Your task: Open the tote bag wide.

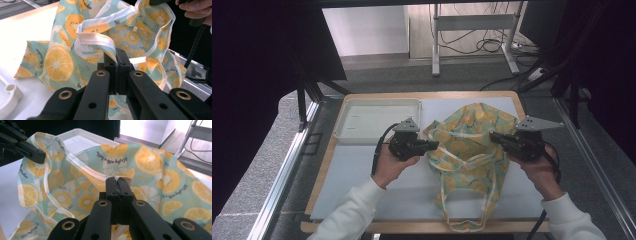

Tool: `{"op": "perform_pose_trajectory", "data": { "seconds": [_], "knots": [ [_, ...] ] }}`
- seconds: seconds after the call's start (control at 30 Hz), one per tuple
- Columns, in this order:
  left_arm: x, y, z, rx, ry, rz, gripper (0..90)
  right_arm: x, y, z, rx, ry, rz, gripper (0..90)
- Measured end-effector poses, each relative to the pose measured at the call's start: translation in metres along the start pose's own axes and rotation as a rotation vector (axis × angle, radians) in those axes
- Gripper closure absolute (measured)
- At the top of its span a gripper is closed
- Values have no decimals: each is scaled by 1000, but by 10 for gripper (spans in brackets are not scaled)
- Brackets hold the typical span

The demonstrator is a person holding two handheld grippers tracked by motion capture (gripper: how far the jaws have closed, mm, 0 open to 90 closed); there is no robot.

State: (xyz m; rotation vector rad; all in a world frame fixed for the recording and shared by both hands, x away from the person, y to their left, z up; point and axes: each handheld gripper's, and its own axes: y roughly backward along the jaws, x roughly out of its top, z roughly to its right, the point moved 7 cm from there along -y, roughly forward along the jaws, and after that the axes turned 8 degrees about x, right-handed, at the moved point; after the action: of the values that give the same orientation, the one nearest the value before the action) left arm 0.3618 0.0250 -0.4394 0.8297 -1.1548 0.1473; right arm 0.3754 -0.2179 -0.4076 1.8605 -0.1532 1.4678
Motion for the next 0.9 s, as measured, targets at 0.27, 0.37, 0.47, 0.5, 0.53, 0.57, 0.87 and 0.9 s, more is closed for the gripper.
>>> {"op": "perform_pose_trajectory", "data": {
  "seconds": [0.27, 0.37, 0.47, 0.5, 0.53, 0.57, 0.87, 0.9],
  "knots": [
    [15, 6, -1, 7, -10, 25, 891, 15, 3, 5, -17, 8, 28, 891],
    [22, 9, 0, 9, -16, 39, 890, 22, 6, 6, -25, 12, 38, 890],
    [30, 11, 1, 13, -20, 47, 890, 29, 9, 6, -32, 20, 47, 891],
    [32, 11, 1, 16, -20, 50, 890, 32, 10, 7, -36, 23, 48, 891],
    [35, 11, 0, 14, -19, 51, 890, 34, 11, 8, -40, 25, 51, 891],
    [37, 11, 0, 11, -17, 53, 890, 36, 12, 10, -45, 24, 54, 890],
    [53, 6, -4, 31, -14, 62, 889, 51, 14, 30, -88, 3, 68, 890],
    [54, 6, -5, 34, -15, 63, 889, 52, 13, 32, -91, 0, 66, 891]
  ]
}}
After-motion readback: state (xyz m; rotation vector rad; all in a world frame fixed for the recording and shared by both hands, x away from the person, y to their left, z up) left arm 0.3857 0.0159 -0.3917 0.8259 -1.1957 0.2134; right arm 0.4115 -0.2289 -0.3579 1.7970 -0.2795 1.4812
